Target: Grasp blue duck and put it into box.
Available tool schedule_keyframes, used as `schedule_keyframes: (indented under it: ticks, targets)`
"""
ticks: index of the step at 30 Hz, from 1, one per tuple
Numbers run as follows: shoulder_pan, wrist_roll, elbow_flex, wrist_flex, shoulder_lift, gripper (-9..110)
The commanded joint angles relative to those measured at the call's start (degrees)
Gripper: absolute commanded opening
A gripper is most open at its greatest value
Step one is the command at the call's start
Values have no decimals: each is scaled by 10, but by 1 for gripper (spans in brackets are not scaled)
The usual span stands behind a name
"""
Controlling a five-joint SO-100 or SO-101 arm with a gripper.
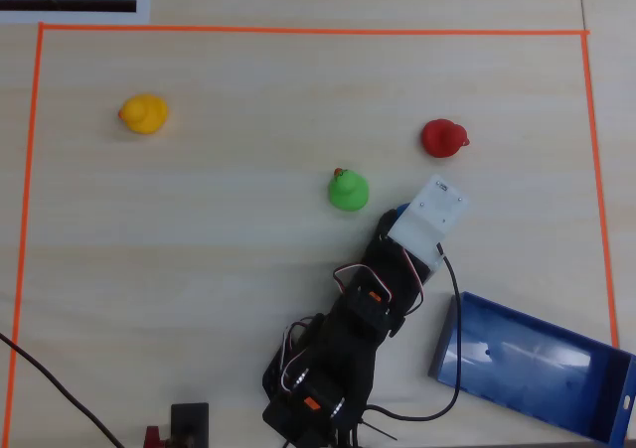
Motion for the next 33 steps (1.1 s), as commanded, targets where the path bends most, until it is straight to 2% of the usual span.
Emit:
schedule_keyframes:
  ticks: [1,5,10,12,16,20,27,33]
  targets:
    - [-1,4,2,-13,6,0]
    - [15,20,-8,-33,15,0]
    - [91,40,-69,-90,14,0]
    - [131,50,-131,-43,12,0]
    - [210,73,-289,140,6,0]
    - [287,71,-346,171,-7,0]
    - [403,-5,-340,155,-44,0]
    - [471,-97,-273,88,-70,0]
